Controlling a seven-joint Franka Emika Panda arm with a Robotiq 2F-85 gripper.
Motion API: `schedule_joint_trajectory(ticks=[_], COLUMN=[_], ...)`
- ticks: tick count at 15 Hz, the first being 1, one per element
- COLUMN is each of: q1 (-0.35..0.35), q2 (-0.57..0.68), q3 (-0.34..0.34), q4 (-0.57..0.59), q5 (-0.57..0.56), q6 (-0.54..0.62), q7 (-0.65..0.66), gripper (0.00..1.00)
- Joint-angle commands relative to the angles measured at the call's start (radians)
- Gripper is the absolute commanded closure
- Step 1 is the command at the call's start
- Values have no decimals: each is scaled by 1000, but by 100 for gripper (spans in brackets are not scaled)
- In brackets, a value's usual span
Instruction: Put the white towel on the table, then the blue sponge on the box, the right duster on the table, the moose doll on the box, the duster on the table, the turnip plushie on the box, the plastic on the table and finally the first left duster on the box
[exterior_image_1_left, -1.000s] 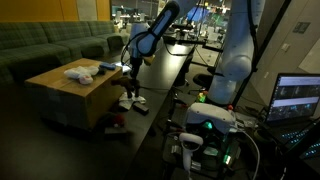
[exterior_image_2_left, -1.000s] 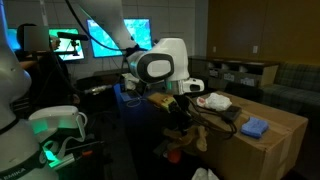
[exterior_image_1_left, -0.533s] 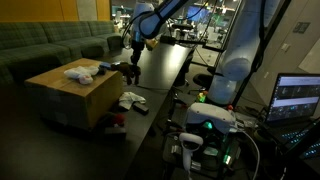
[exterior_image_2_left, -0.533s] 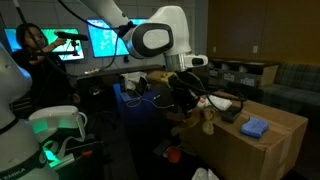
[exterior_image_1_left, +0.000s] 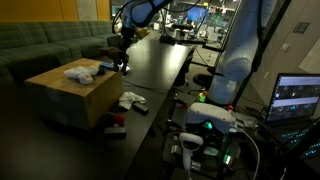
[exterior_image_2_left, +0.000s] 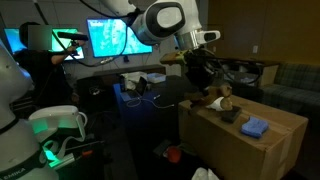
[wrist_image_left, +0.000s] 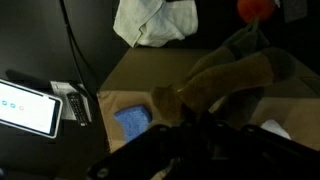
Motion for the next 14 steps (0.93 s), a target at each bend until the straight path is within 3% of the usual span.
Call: schedule_joint_trajectory(ticks=[1, 7, 14], q1=[14, 78, 148], q2=[152, 424, 678], q3=[3, -42, -146], q4=[200, 504, 800], q5=[-36, -133, -147], q6=[6, 75, 97], q7=[78, 239, 365], gripper=[90, 91, 91])
